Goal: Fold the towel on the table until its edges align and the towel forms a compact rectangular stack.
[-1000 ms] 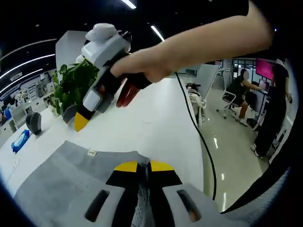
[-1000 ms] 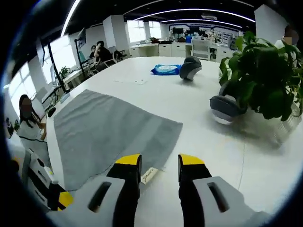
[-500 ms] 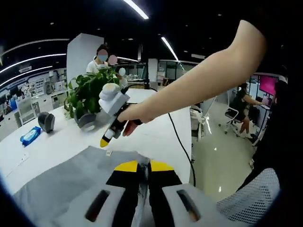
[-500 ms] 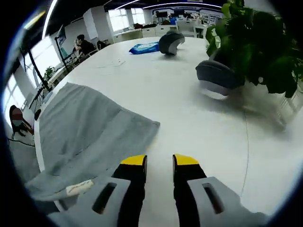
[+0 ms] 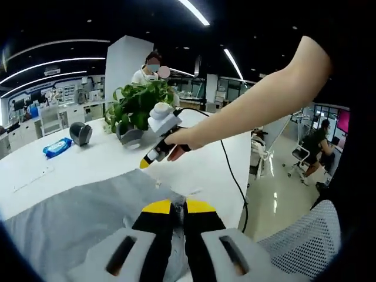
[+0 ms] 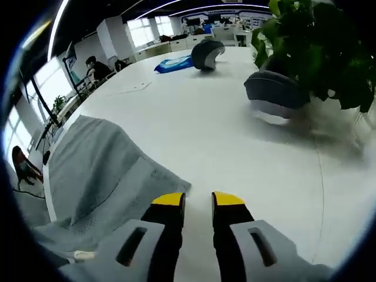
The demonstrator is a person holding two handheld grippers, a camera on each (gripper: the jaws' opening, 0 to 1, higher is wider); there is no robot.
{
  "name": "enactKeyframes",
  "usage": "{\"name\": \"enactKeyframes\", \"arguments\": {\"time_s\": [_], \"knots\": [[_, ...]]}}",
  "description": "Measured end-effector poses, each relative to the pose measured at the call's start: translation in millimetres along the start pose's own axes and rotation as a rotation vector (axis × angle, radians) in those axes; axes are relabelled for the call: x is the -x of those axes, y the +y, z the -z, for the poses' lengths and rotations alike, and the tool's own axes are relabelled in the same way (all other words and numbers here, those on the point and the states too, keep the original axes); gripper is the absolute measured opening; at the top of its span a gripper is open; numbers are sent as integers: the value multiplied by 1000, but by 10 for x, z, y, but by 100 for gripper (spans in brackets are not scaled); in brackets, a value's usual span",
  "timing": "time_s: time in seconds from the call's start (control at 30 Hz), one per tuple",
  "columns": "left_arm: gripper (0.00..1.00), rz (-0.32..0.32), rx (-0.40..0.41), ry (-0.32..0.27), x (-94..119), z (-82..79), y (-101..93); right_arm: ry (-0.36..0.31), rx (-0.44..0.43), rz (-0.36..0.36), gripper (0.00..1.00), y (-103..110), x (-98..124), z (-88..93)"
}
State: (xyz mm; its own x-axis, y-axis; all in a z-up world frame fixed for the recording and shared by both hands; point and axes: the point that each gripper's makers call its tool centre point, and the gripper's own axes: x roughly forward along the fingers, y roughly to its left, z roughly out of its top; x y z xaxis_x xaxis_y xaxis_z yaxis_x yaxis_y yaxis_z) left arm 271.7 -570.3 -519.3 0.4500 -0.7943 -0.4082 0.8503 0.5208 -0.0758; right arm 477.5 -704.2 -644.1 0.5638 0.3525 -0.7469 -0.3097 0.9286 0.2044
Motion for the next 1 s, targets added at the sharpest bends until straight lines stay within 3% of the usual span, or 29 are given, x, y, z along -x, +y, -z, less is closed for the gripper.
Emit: {"name": "enactKeyframes", "arguments": {"time_s": [0.1,0.13,0.2,0.27,0.3,0.33,0.37,0.43,0.53,0.67,0.77,0.9,1.0], "knots": [[6,-15,8,14,22,79,39,33,26,2,17,119,-77,24],[6,-19,12,16,30,91,49,-3,39,18,17,131,-114,-51],[6,-33,25,15,56,107,76,59,102,61,16,71,-87,-22],[6,-38,45,11,68,108,83,88,217,72,17,64,-114,5],[6,-38,58,11,70,111,80,102,336,99,16,40,-110,11],[6,-39,58,12,70,114,79,85,359,90,13,105,-131,8],[6,-40,56,14,71,118,76,107,374,68,6,170,-140,63],[6,-36,63,15,72,116,60,97,442,113,4,145,-123,34],[6,-20,70,10,84,58,0,113,378,77,3,100,-175,42],[6,1,73,-30,117,-85,-107,-19,204,26,2,136,32,-234],[6,-3,50,-58,117,-198,-141,-58,124,-51,2,269,232,-359],[6,33,62,-102,93,-398,-249,-106,145,-50,2,194,538,-646],[6,63,-3,-116,75,-531,-364,-138,133,-89,2,198,710,-843]]}}
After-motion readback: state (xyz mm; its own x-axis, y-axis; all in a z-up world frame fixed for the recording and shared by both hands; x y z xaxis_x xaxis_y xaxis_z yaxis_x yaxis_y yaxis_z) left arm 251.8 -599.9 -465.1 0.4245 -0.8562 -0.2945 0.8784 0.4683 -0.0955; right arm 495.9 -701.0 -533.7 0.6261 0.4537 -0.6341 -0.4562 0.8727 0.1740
